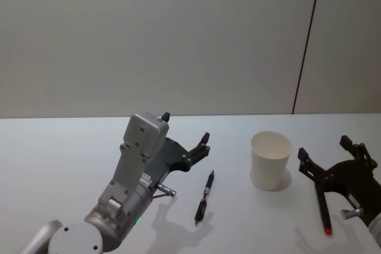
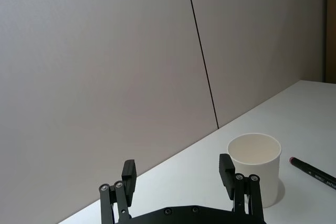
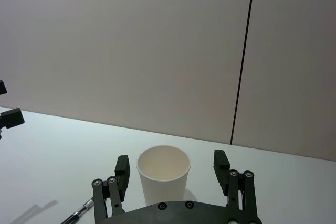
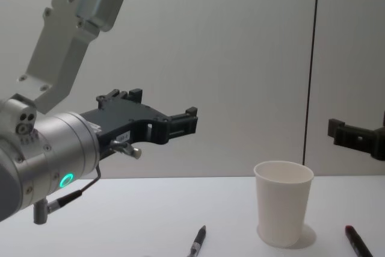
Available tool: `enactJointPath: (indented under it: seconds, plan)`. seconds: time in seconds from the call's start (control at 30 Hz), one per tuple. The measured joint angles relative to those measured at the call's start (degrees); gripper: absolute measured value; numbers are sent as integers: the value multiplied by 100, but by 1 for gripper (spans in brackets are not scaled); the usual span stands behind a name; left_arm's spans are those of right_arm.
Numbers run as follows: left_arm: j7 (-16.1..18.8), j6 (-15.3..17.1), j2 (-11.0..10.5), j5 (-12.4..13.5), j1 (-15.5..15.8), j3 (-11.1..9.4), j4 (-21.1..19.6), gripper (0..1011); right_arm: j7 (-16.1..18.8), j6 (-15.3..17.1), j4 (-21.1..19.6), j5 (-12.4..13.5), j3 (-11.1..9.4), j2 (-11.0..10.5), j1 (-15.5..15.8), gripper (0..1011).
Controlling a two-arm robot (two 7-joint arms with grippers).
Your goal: Place the pen into the pen holder.
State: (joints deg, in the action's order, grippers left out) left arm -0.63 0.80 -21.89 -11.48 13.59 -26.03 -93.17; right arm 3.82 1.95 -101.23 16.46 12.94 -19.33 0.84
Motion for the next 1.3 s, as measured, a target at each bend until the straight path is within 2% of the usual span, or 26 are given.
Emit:
enactJointPath:
  seconds: [1.3]
  plan:
    - [0,0,0,0,0,0,0,1004,0,0,0,0,0,0,0,1001]
